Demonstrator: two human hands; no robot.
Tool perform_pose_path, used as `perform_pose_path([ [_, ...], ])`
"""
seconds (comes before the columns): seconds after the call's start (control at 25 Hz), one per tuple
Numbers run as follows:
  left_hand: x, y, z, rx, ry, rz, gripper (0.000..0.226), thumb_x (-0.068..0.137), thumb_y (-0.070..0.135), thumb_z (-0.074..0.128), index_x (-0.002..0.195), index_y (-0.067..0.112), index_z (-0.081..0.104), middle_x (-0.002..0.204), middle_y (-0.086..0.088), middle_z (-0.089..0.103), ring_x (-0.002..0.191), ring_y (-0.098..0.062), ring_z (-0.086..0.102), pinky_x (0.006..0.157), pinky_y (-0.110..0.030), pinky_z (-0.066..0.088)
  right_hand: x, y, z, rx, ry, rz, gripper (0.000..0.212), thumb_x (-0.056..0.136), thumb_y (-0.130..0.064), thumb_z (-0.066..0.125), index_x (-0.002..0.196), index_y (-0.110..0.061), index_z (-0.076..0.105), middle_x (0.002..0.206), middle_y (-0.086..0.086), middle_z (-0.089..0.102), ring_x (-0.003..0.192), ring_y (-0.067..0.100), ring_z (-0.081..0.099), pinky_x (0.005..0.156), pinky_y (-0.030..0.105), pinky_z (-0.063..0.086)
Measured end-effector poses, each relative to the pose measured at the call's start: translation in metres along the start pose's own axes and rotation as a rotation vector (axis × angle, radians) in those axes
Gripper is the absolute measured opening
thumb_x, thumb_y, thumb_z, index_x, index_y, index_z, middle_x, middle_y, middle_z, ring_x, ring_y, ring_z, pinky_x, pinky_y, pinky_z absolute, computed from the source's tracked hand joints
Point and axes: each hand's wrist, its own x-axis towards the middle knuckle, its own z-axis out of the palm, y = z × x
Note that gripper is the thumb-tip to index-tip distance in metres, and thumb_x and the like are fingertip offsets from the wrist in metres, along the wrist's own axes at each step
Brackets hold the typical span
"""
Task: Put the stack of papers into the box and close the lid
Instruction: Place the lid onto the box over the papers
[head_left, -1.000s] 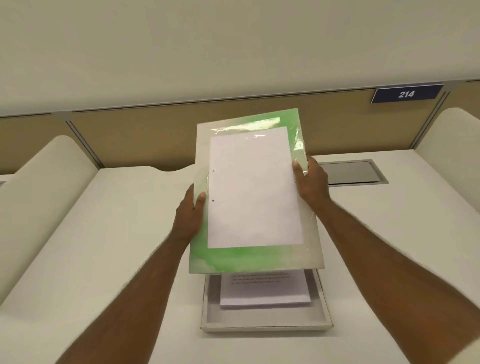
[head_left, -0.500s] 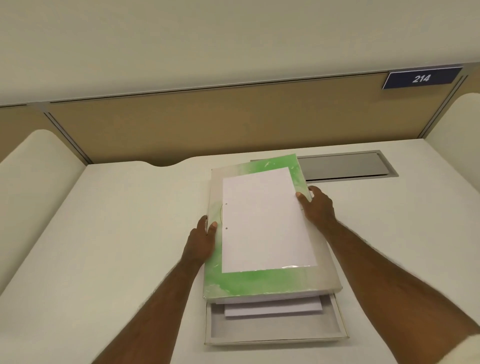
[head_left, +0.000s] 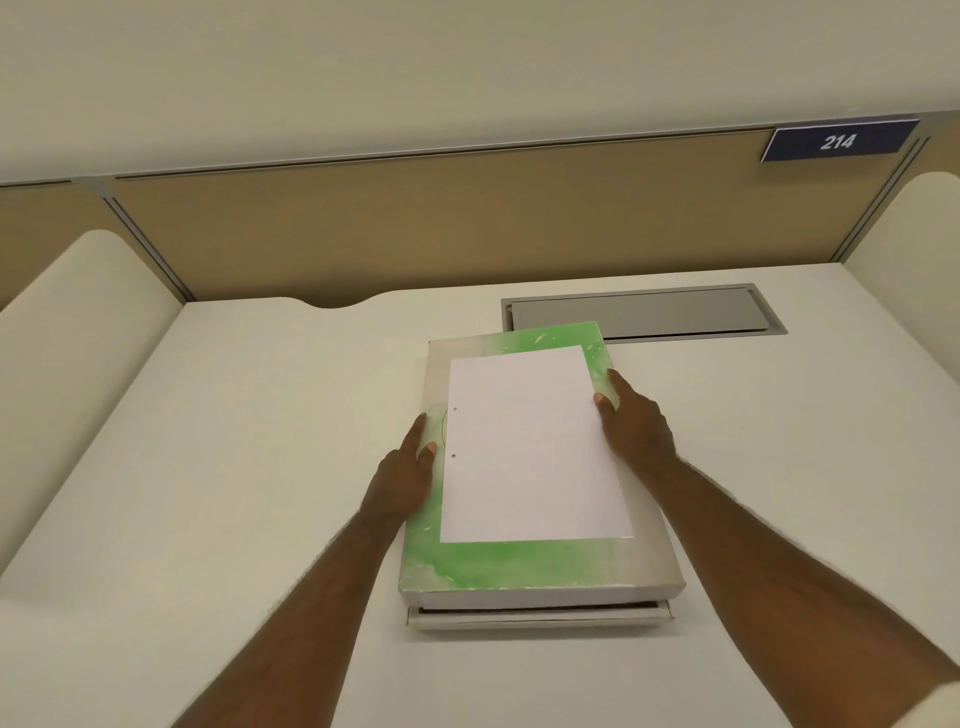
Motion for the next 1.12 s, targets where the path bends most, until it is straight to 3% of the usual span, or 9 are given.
perform_pose_path([
  [0.36,-0.026,-0.010,0.014,0.069,-0.040,0.008,0.062,0.100,0.047,0.033,0.155,0.036,0.006,0.120,-0.026,0.058,0.112,-0.040,0.057,0.100,-0.048,0.045,-0.034,0.013,0.014,-0.191,-0.053,-0.030,0.056,0.097,-0.047,0.034,0.147,-0.024,0.028,0.127,0.017,0.054,0.112,0.038,0.057,0.091,0.045,0.046],
  [0.48,-0.031,-0.011,0.018,0.079,-0.023,0.002,0.064,0.098,0.053,0.034,0.154,0.038,0.007,0.130,-0.020,0.050,0.117,-0.038,0.055,0.099,-0.048,0.046,-0.040,0.014,0.017,-0.203,-0.043,-0.056,0.056,0.097,-0.045,0.036,0.148,-0.022,0.029,0.152,0.011,0.033,0.121,0.038,0.053,0.094,0.047,0.045],
  [0.6,-0.030,-0.014,0.019,0.137,-0.011,0.012,0.067,0.096,0.057,0.035,0.154,0.037,0.009,0.148,-0.012,0.037,0.126,-0.037,0.051,0.100,-0.052,0.046,-0.043,0.015,0.021,-0.238,-0.062,-0.137,0.057,0.099,-0.039,0.036,0.150,-0.015,0.025,0.162,0.001,0.013,0.140,0.034,0.031,0.105,0.048,0.040],
  [0.68,-0.028,-0.018,0.018,0.176,-0.014,0.026,0.068,0.094,0.061,0.034,0.154,0.039,0.009,0.154,-0.007,0.033,0.130,-0.036,0.048,0.101,-0.054,0.046,-0.044,0.018,0.021,-0.263,-0.084,-0.159,0.058,0.100,-0.038,0.035,0.150,-0.014,0.022,0.162,-0.002,0.013,0.144,0.035,0.022,0.107,0.050,0.038],
  [0.92,-0.025,-0.022,0.018,0.199,-0.040,0.041,0.069,0.092,0.064,0.032,0.153,0.042,0.006,0.142,-0.008,0.049,0.126,-0.033,0.052,0.099,-0.048,0.047,-0.042,0.020,0.017,-0.334,-0.127,-0.180,0.061,0.098,-0.043,0.036,0.150,-0.014,0.022,0.162,-0.002,0.014,0.128,0.038,0.043,0.099,0.050,0.045],
  [1.12,-0.025,-0.019,0.016,0.217,-0.047,0.030,0.069,0.093,0.062,0.033,0.153,0.041,0.006,0.136,-0.009,0.053,0.124,-0.032,0.053,0.098,-0.046,0.047,-0.039,0.020,0.016,-0.366,-0.145,-0.176,0.058,0.097,-0.044,0.039,0.148,-0.020,0.027,0.161,-0.003,0.018,0.133,0.036,0.038,0.101,0.049,0.042],
])
